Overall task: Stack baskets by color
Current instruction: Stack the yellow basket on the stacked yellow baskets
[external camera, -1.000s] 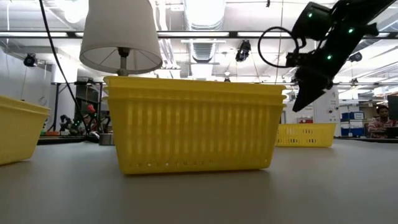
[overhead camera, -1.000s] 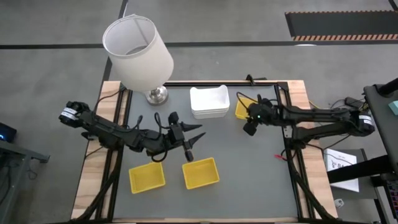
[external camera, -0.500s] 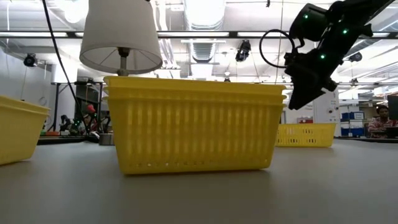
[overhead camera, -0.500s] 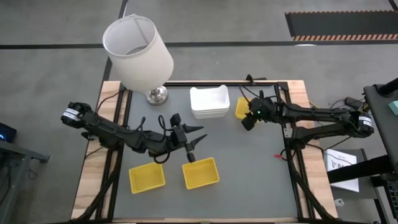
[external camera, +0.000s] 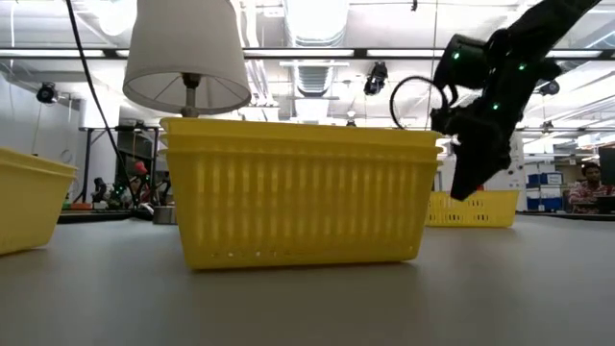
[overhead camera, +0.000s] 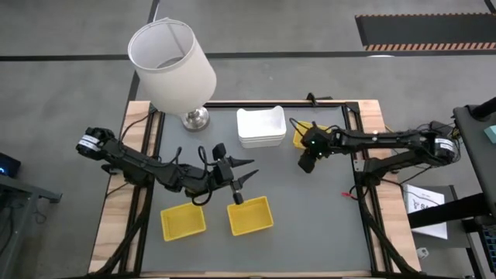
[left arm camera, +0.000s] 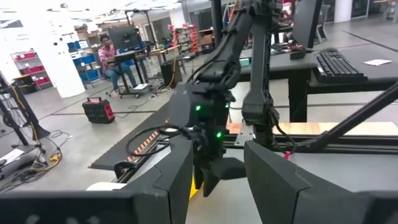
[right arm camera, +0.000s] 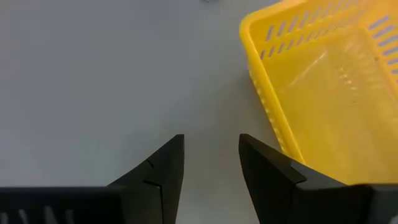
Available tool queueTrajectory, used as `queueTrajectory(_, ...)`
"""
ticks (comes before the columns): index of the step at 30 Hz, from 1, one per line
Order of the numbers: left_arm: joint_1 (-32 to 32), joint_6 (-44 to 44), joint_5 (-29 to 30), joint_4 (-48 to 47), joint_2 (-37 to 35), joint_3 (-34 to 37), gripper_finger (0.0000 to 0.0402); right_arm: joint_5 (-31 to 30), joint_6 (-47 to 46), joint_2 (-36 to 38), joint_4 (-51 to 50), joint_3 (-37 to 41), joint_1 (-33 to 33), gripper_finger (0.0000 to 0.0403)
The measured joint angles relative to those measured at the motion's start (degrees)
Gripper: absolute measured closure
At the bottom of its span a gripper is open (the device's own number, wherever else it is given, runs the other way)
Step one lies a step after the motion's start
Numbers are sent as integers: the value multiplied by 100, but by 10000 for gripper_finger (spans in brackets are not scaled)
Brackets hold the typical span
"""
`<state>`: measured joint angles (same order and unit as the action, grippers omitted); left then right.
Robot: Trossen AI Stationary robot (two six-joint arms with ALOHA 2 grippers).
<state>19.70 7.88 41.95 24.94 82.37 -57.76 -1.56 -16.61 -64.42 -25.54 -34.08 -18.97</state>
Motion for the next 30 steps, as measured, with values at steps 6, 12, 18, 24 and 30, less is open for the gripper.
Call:
queueTrajectory(6,-9,-1,0,7,0,1,272,8,-1,-259,-148,-205,1,257)
queueTrajectory(12,-4,0,0,-3,0,0,272,5,-26,-74,-390,-490,10,257)
queueTrajectory(18,-9,23,0,1,0,0,272,-855,-60,120,-434,-516,9,257)
queueTrajectory(24,-9,28,0,-18,0,0,272,-1042,-45,26,-699,-462,10,257)
queueTrajectory(30,-11,55,0,-18,0,2,272,-1047,170,-93,-687,-429,7,257)
